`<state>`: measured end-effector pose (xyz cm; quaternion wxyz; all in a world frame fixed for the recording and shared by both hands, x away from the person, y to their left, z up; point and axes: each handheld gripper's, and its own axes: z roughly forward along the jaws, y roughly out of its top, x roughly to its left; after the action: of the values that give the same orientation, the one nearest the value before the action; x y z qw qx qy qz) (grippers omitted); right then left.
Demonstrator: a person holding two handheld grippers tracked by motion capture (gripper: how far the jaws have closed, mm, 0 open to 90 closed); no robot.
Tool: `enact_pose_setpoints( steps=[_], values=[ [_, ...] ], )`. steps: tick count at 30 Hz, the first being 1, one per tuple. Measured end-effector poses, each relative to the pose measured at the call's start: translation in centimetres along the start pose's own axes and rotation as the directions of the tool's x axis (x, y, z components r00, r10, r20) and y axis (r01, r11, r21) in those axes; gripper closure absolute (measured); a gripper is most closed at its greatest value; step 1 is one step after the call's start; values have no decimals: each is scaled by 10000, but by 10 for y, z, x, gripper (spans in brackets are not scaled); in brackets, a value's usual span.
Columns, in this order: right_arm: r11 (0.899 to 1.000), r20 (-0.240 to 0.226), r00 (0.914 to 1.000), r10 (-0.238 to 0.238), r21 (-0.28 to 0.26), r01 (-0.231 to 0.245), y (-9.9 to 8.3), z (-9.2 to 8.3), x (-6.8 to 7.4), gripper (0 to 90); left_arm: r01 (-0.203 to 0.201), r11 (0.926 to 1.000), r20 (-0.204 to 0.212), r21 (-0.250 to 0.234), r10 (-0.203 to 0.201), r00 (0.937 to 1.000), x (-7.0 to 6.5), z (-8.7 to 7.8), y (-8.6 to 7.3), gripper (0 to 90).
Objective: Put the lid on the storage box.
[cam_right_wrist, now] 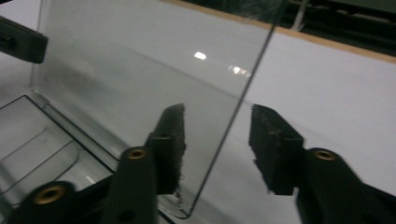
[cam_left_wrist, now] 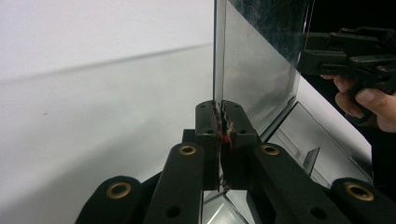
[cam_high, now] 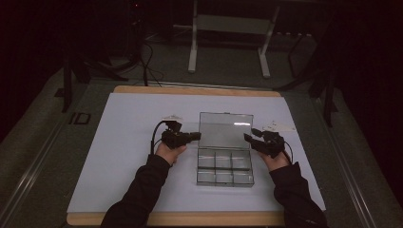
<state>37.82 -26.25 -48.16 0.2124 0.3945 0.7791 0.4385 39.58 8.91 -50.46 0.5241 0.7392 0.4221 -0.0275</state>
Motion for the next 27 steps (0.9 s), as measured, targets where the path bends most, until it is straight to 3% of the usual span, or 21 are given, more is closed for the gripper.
enact_pose_setpoints(
  steps=[2,15,23,27],
  values=[
    [9999,-162,9998,-67,127,69,2,1,3,635,-44,10000,-9,6,44,10000,0,0,0,870],
    [9995,-91,9995,-294,149,296,6,-4,5,666,-88,10000,-47,18,88,10000,-3,-3,2,859],
    [9995,-415,9986,-325,-30,324,4,-13,5,667,-692,9975,-220,114,694,9973,-11,-10,5,855],
    [9993,-483,9982,-367,-105,362,3,-16,6,667,-732,9973,-190,78,733,9971,-12,-11,4,850]
  ],
)
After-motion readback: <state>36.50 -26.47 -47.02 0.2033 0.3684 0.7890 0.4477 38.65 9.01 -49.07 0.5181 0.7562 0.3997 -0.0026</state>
